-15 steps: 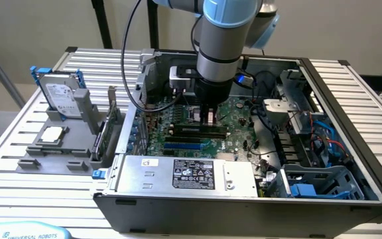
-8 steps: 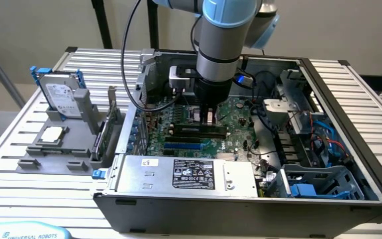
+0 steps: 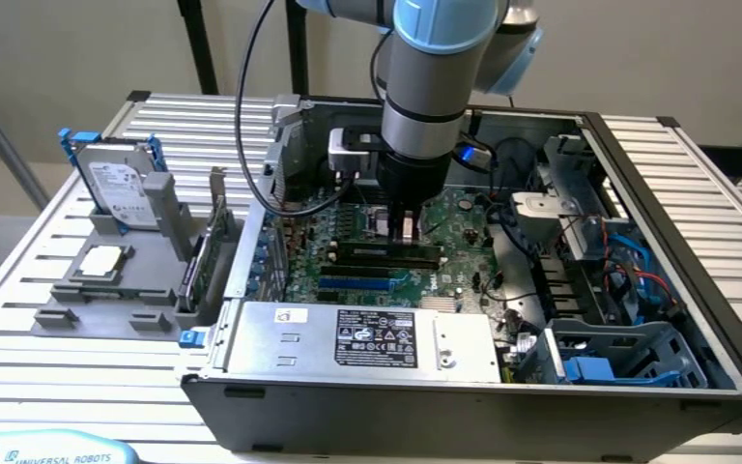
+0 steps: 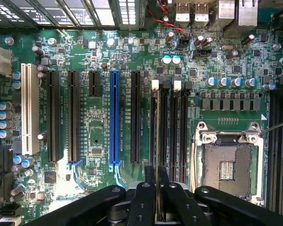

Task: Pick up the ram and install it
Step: 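Insert the ram into the slot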

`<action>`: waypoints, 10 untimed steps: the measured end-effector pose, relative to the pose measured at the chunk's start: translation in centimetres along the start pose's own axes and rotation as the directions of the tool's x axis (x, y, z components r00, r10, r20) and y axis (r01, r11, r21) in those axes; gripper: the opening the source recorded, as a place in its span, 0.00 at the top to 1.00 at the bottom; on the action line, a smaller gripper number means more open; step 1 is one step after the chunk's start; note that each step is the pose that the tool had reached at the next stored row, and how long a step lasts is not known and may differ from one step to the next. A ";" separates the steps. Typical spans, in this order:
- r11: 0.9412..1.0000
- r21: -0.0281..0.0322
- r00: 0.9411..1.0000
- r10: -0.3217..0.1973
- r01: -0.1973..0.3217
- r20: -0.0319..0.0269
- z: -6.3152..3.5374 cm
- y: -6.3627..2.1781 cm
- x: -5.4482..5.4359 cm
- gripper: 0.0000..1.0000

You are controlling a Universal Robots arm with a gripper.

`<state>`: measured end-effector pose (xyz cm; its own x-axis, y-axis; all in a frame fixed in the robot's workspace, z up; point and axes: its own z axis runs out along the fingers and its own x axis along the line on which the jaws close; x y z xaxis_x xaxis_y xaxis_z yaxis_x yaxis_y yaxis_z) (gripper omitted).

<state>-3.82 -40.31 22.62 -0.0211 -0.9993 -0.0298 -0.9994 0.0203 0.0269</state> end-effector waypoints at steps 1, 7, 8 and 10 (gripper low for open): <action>1.000 0.000 1.000 0.000 0.000 -0.001 0.01 0.00 0.0 0.87; 1.000 0.000 1.000 0.000 0.000 -0.005 0.11 0.00 0.0 0.87; 1.000 0.000 1.000 0.000 0.000 -0.005 0.13 0.01 0.0 0.87; 1.000 0.000 1.000 0.000 0.000 -0.005 0.17 0.03 0.0 0.87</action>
<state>-3.85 -40.31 22.45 -0.0212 -0.9995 -0.0247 -0.9994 0.0205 0.0266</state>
